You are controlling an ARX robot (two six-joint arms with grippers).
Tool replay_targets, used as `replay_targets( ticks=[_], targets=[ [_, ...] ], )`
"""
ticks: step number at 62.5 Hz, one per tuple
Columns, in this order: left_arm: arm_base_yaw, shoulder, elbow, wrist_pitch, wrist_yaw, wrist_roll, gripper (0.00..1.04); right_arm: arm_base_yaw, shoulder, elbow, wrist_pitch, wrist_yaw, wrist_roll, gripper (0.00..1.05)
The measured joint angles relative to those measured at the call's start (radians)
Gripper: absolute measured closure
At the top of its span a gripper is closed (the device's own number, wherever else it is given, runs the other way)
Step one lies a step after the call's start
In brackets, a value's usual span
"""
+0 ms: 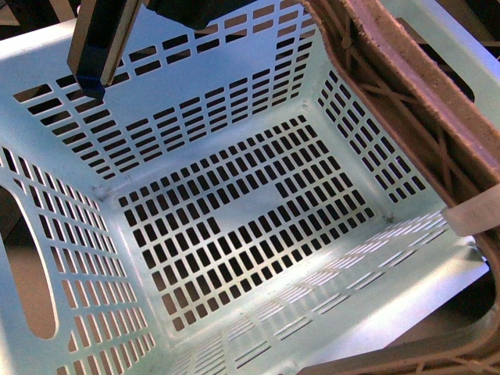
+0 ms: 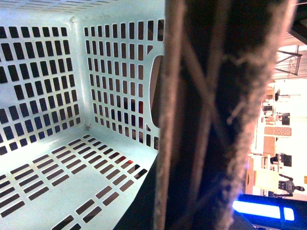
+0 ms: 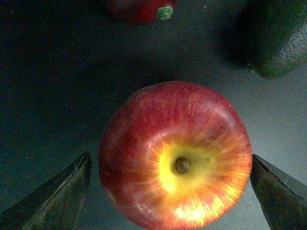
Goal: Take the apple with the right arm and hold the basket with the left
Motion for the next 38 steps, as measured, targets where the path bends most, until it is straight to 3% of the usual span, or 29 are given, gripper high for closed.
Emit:
replay_targets(
  ticks=[8,30,38],
  targets=[
    [0.000,0.000,0.000,0.000,0.001,0.000,0.99,-0.007,-0.001,-0.002,0.004,-0.002,-0.021,0.25],
    [0.000,0.000,0.000,0.000,0.000,0.000,0.99,-0.061,-0.158,-0.106,-0.010,-0.067,-0.134,0.28],
    [0.000,0.000,0.000,0.000,0.002,0.000,0.99,-0.070,-0.365,-0.191,-0.071,-0.155,-0.163,0.30]
  ],
)
